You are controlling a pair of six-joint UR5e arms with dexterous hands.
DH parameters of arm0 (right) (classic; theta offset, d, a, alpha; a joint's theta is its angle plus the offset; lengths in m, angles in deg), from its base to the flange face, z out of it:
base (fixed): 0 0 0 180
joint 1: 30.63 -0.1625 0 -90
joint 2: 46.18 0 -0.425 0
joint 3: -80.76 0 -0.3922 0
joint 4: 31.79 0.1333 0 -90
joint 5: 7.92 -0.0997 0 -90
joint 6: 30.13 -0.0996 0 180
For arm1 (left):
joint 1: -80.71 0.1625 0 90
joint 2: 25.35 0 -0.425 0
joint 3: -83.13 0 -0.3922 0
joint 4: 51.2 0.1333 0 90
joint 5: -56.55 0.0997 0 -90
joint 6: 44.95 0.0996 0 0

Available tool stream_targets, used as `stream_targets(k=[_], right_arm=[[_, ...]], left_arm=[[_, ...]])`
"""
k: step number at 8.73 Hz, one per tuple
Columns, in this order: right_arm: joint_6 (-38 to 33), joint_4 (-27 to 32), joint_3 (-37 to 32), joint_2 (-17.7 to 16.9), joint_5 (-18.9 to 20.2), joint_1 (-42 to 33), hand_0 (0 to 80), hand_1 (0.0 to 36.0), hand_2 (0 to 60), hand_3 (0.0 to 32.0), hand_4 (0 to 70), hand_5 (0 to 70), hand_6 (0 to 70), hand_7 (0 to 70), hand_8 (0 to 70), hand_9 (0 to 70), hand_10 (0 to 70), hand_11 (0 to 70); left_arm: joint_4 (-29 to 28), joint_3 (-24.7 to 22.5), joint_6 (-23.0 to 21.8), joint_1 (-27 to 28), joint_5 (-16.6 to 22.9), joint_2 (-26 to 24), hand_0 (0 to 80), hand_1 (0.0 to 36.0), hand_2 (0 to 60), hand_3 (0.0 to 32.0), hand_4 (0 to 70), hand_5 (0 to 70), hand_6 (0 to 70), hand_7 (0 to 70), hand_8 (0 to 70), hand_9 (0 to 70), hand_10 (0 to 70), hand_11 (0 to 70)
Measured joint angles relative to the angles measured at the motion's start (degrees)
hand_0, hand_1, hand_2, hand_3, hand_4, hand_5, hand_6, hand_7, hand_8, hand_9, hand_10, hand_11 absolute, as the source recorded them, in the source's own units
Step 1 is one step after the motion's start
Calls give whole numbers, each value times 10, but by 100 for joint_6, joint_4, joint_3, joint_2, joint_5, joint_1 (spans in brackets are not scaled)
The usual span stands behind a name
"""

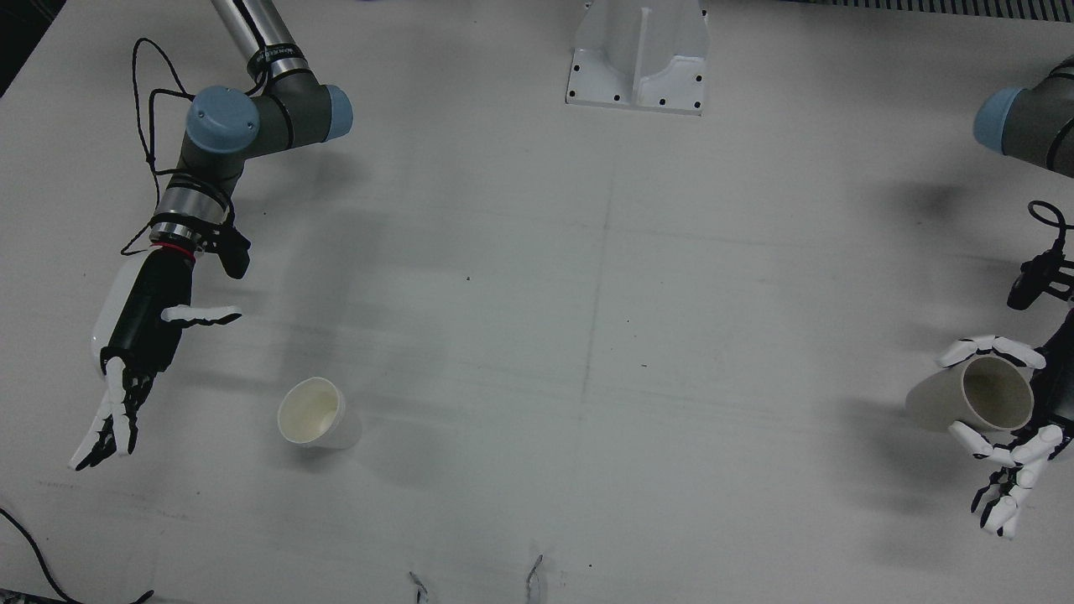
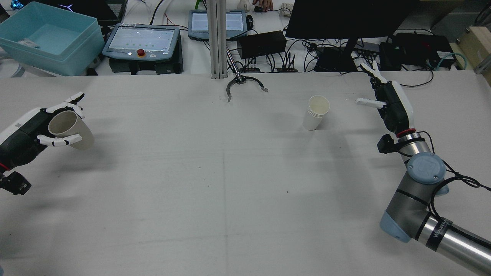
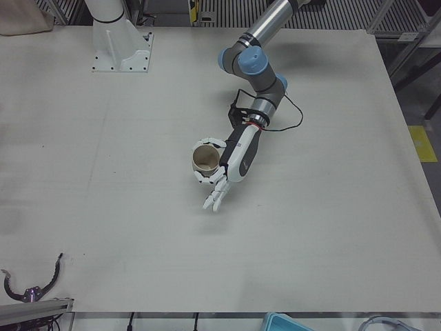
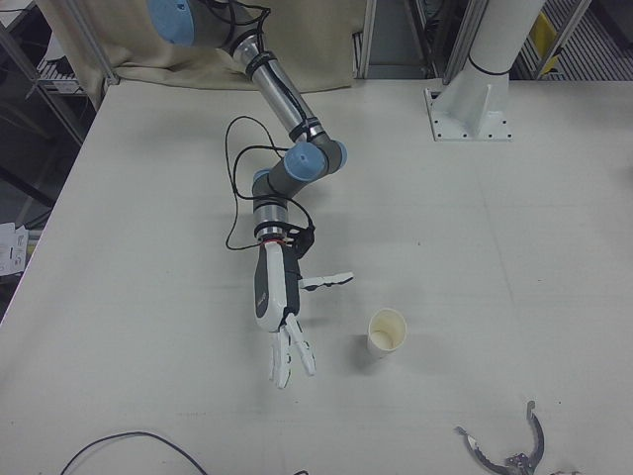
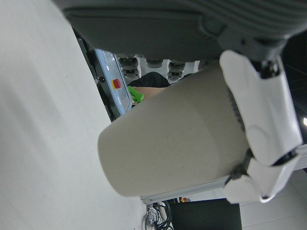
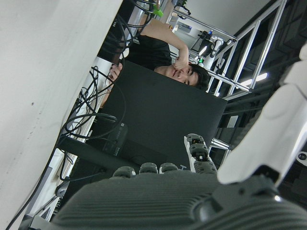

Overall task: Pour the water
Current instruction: 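Reach the right hand to the white paper cup and grasp it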

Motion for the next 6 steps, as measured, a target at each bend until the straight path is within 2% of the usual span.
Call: stream_targets(k=[1, 3, 6], right_arm=[[-69, -3, -120, -4, -25, 18, 464, 119, 52, 0, 42, 86, 21, 54, 0, 0, 0, 0], [-91, -10, -607, 121, -58, 95, 474, 140, 55, 0, 26, 60, 5, 15, 0, 0, 0, 0], [15, -30, -879, 456, -298, 417, 472, 141, 67, 0, 35, 56, 13, 21, 0, 0, 0, 0]], left_arm=[[36, -27, -29, -3, 0, 2, 459, 360, 600, 0, 305, 547, 26, 94, 3, 23, 49, 93], [59, -44, -56, -9, 0, 11, 459, 360, 600, 0, 304, 543, 26, 93, 2, 22, 50, 93], [63, -43, -62, -3, 3, 24, 457, 360, 600, 0, 301, 544, 27, 94, 2, 22, 50, 92]])
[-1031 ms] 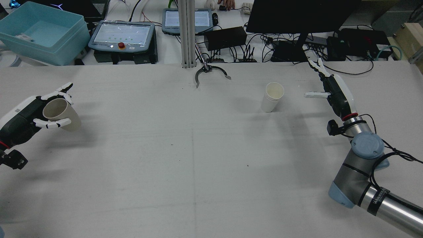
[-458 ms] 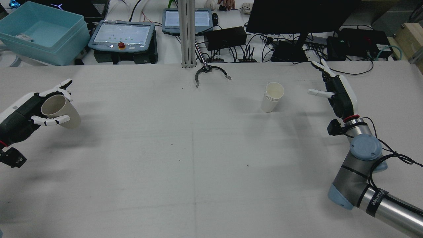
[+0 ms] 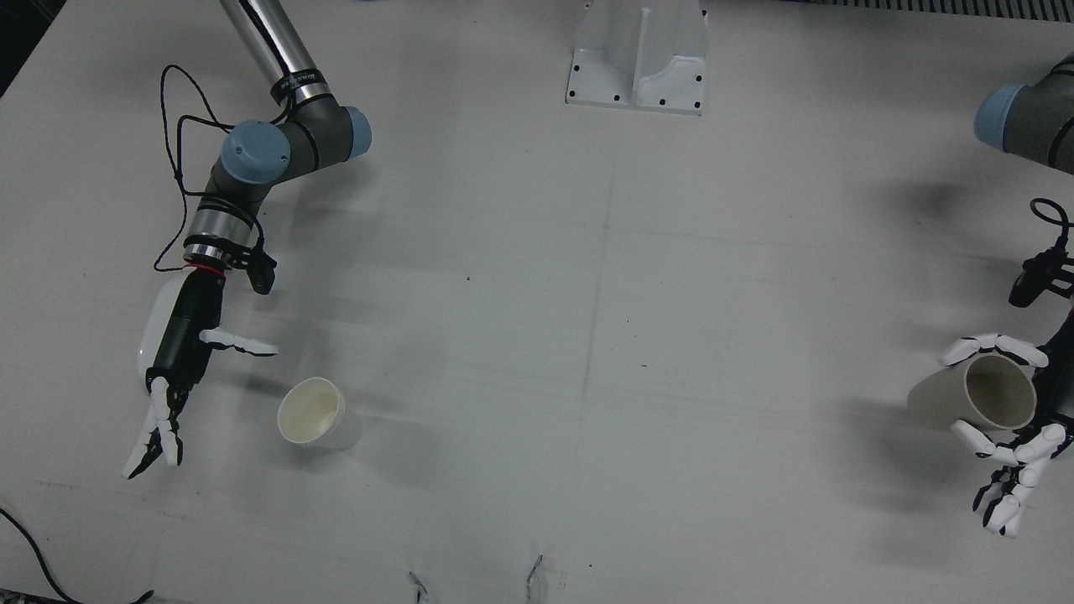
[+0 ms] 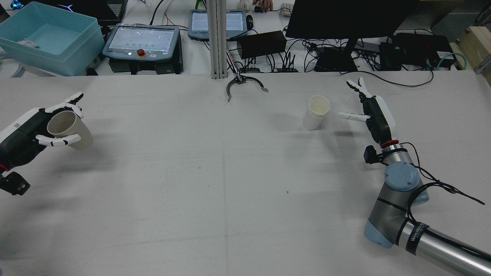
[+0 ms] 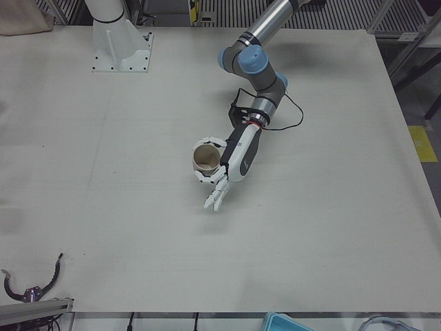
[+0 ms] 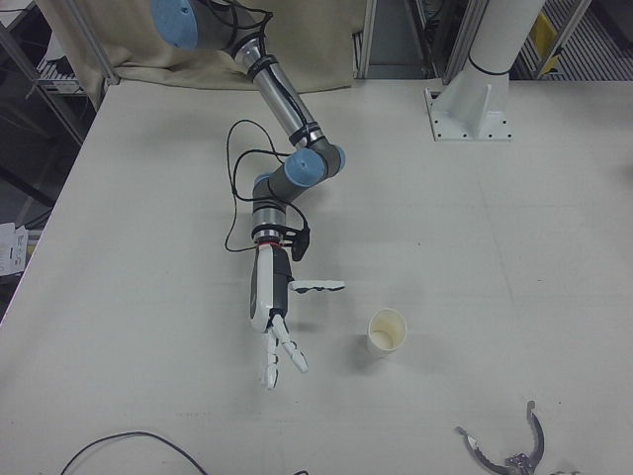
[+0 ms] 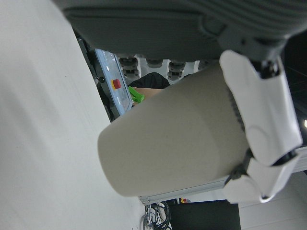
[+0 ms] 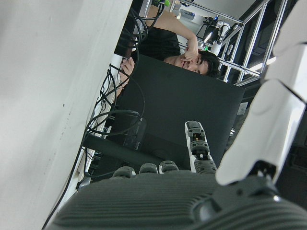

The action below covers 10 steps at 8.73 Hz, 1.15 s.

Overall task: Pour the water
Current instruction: 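Reach the right hand to the white paper cup and grasp it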

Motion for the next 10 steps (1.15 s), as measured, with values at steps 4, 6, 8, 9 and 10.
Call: stream_targets(k=[4, 6, 8, 9, 10], right_arm=[[272, -2, -62, 295, -153, 234, 471, 142, 78, 0, 47, 62, 23, 33, 0, 0, 0, 0], [300, 5, -241, 372, -243, 245, 472, 142, 80, 0, 49, 59, 25, 29, 0, 0, 0, 3], [310, 10, -484, 576, -264, 249, 470, 141, 82, 0, 49, 57, 25, 28, 0, 0, 0, 3], [328, 8, -531, 658, -265, 258, 470, 139, 80, 0, 49, 57, 24, 27, 0, 0, 0, 3], [357, 7, -554, 717, -262, 279, 469, 137, 78, 0, 49, 56, 23, 24, 0, 0, 0, 2]], left_arm=[[0, 30, -1, 4, -1, 4, 457, 360, 600, 0, 299, 537, 26, 91, 2, 22, 49, 92], [0, 39, -1, 8, 4, 5, 454, 360, 600, 0, 299, 536, 26, 91, 3, 22, 50, 91], [0, 42, -1, 6, 5, 6, 454, 360, 600, 0, 299, 537, 26, 90, 3, 23, 50, 93], [0, 42, 0, 7, 5, 5, 449, 360, 600, 0, 300, 539, 27, 91, 3, 22, 50, 92], [0, 42, 0, 10, 5, 2, 450, 360, 600, 0, 299, 538, 27, 91, 3, 22, 50, 92]])
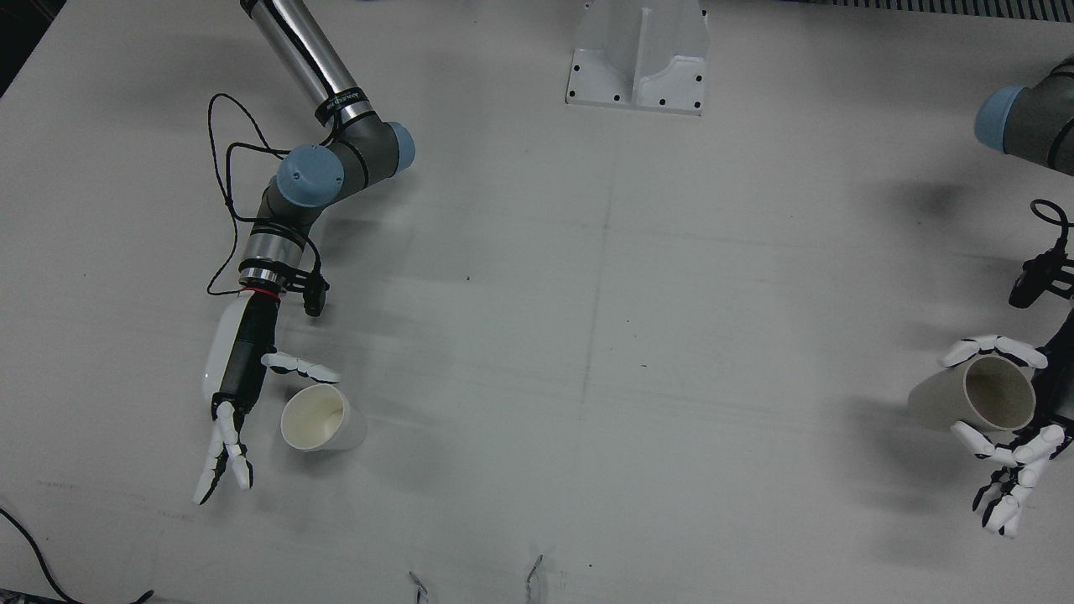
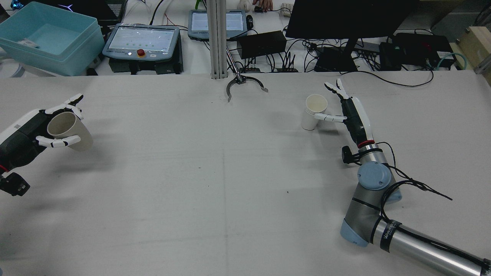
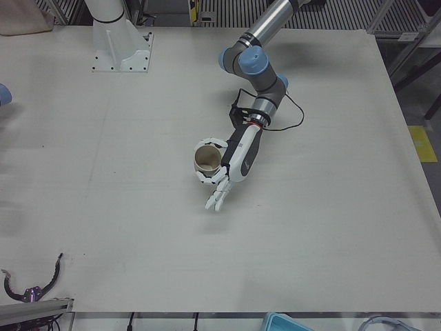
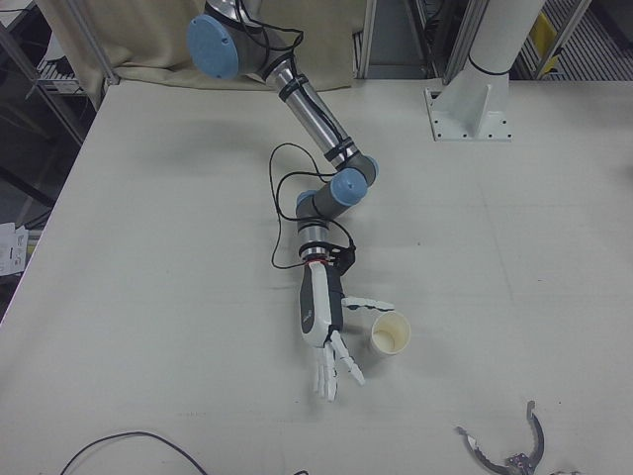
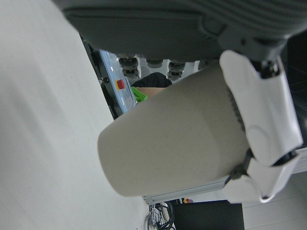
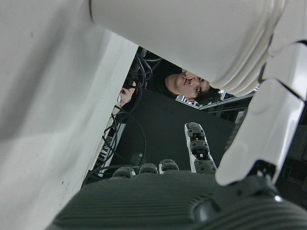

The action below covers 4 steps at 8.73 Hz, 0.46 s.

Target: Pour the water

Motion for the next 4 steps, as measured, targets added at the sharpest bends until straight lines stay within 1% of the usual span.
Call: stream_targets(k=[4], right_arm=[[80, -1, -17, 118, 7, 201, 466, 131, 78, 0, 63, 56, 33, 38, 7, 3, 0, 9]], left_arm=[[0, -3, 0, 3, -3, 3, 452, 360, 600, 0, 298, 534, 26, 89, 3, 23, 50, 92]])
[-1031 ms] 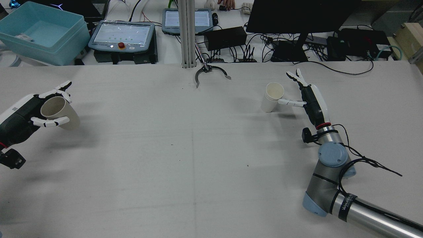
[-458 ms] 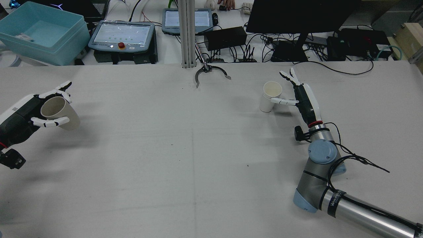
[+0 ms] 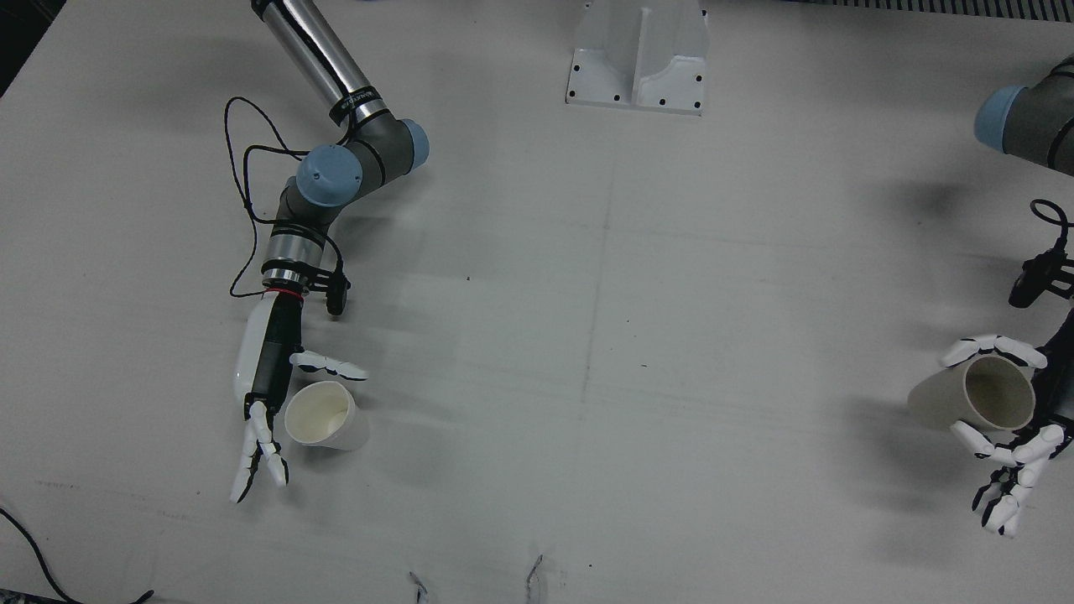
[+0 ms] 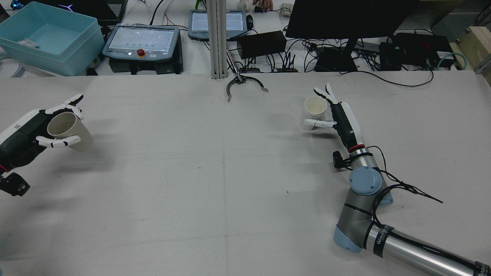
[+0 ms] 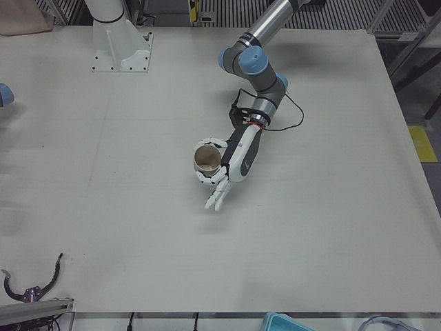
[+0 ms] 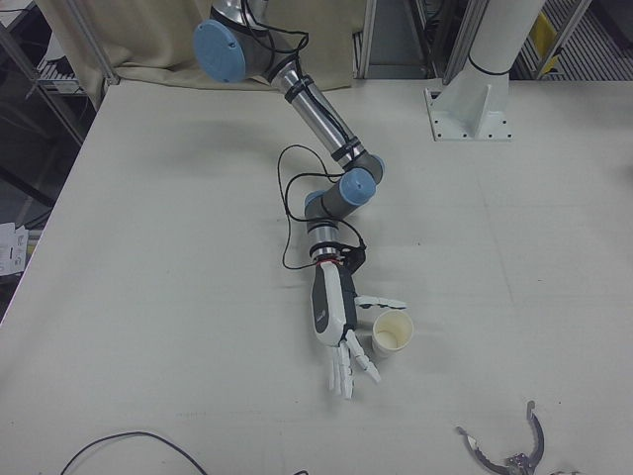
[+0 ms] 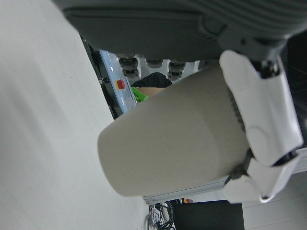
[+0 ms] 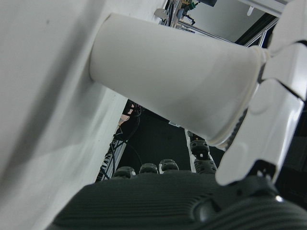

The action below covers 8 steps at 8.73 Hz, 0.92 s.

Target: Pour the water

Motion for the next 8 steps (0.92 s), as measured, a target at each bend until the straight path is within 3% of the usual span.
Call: stream_targets(k=[2, 3, 4, 5, 6, 8], right_arm=[[61, 6, 1, 65, -3, 61, 467, 126, 78, 0, 96, 56, 56, 93, 24, 26, 7, 21], [71, 13, 2, 80, -4, 71, 466, 119, 86, 0, 121, 97, 101, 185, 60, 91, 27, 50], [75, 20, 2, 88, -7, 74, 463, 104, 96, 0, 145, 192, 177, 273, 138, 215, 72, 114], [77, 23, 2, 88, -11, 75, 463, 94, 109, 0, 168, 335, 266, 410, 247, 377, 115, 174], [78, 25, 2, 90, -10, 80, 462, 87, 114, 0, 178, 436, 326, 489, 327, 475, 148, 220], [78, 21, 2, 93, -6, 81, 464, 83, 133, 0, 193, 560, 409, 567, 412, 572, 193, 285]], left_arm=[[0, -6, -18, -5, 2, 1, 454, 360, 600, 0, 299, 535, 27, 91, 3, 23, 50, 92], [6, -6, -49, -11, 0, 5, 450, 360, 600, 0, 297, 535, 25, 89, 2, 21, 50, 91], [12, -9, -88, -21, -9, 44, 450, 360, 600, 0, 291, 537, 23, 84, 2, 20, 49, 90], [15, -11, -136, -34, -13, 86, 450, 360, 600, 0, 295, 534, 24, 84, 2, 21, 50, 91], [16, -20, -174, -50, -14, 115, 449, 360, 600, 0, 297, 533, 22, 83, 2, 20, 49, 91], [17, -25, -204, -59, -14, 152, 447, 360, 600, 0, 293, 532, 22, 82, 2, 20, 50, 91]])
